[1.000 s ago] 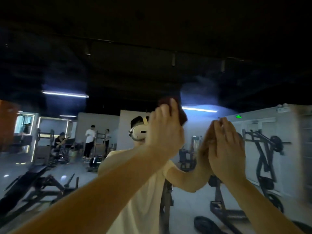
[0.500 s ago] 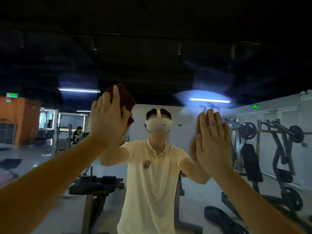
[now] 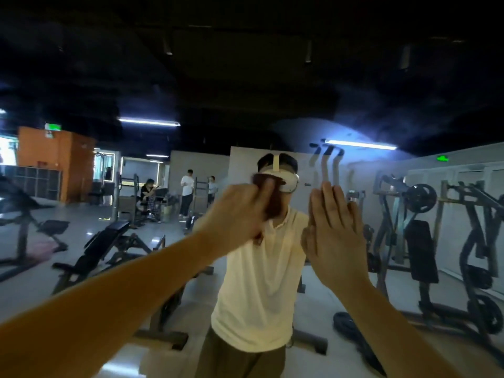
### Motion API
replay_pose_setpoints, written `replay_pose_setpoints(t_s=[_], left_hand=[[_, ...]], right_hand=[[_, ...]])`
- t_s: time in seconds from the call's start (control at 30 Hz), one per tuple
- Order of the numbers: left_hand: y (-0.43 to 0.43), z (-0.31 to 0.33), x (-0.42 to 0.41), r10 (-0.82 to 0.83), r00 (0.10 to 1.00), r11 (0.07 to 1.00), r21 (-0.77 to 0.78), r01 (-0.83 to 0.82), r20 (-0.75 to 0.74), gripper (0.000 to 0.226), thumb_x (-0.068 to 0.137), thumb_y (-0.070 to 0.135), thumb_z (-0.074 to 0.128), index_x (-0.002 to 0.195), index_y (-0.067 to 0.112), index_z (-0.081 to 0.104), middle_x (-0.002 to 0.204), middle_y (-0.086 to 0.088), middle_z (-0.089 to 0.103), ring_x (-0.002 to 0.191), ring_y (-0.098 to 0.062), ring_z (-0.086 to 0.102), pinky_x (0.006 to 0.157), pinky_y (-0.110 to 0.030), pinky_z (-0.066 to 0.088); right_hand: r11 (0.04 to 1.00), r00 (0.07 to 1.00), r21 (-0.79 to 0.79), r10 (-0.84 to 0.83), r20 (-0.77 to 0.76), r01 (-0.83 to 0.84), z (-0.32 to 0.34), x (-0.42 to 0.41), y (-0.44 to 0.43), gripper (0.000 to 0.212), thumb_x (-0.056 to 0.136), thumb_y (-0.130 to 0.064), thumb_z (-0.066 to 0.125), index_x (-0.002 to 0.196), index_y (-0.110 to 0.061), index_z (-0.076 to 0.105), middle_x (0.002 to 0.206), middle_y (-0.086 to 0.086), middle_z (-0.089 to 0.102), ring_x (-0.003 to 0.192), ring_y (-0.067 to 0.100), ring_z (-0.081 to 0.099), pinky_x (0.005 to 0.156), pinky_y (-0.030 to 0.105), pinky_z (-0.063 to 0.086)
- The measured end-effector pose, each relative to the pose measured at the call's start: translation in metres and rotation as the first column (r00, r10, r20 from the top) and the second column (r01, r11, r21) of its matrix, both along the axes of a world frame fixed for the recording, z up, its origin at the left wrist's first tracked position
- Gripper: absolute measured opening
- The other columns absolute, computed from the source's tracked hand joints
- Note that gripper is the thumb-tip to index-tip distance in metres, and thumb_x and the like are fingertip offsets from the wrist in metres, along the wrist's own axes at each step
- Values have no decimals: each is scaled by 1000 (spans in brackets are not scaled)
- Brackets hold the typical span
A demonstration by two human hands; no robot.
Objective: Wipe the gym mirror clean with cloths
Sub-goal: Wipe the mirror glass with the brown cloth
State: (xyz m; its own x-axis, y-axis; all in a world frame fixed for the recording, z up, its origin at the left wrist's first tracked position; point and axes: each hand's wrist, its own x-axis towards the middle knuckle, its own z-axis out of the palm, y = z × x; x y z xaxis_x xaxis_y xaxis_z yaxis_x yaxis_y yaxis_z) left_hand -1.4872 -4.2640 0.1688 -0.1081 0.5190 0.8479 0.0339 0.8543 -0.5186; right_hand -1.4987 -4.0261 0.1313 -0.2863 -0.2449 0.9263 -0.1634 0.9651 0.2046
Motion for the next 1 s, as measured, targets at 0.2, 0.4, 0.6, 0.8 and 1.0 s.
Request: replay_pose_setpoints(t_s=[0.2, 0.4, 0.6, 0.8, 1.0], left_hand=[[-69, -1, 1, 51, 994, 772, 627, -102, 99, 74, 108, 49, 15, 153, -6, 33, 125, -36, 55, 105, -49, 59, 92, -58, 51], [39, -46, -4, -178, 979, 832, 546, 96, 100, 75, 95, 31, 63, 155, -2, 32, 113, -22, 58, 94, -31, 60, 87, -45, 54], [75, -87, -8, -156, 943, 987, 79, 138, 295, 69, 104, 32, 48, 160, 1, 21, 119, -17, 55, 105, -32, 58, 103, -48, 47], [-63, -66, 6, -6, 994, 952, 304, -27, 108, 97, 75, 41, 88, 148, -2, 41, 108, -28, 56, 86, -40, 61, 78, -54, 56], [-82, -111, -1, -69, 988, 729, 683, -45, 140, 67, 106, 40, 37, 156, -4, 30, 129, -35, 48, 106, -48, 55, 87, -58, 47]], right_hand=[[999, 997, -27, -18, 77, 21, -9, 10, -10, 72, 102, -39, 38, 160, -1, 21, 169, 21, 14, 157, 37, 12, 121, 62, 25], [999, 997, 21, -35, 75, 34, -9, 10, -2, 75, 103, -29, 52, 162, -4, 12, 170, 19, 6, 158, 35, 5, 124, 59, 22], [998, 990, 17, -60, 130, 58, -15, 19, -12, 82, 93, -29, 54, 162, -3, 18, 170, 19, 7, 158, 36, 5, 125, 59, 19], [994, 983, 59, -99, 152, 91, -46, 22, -9, 93, 87, -26, 65, 163, -4, 16, 171, 17, 4, 158, 35, 3, 126, 54, 9], [994, 985, -75, -60, 162, 73, -70, 23, -35, 78, 98, -22, 54, 163, -4, 15, 171, 18, 3, 159, 34, -1, 127, 57, 15]])
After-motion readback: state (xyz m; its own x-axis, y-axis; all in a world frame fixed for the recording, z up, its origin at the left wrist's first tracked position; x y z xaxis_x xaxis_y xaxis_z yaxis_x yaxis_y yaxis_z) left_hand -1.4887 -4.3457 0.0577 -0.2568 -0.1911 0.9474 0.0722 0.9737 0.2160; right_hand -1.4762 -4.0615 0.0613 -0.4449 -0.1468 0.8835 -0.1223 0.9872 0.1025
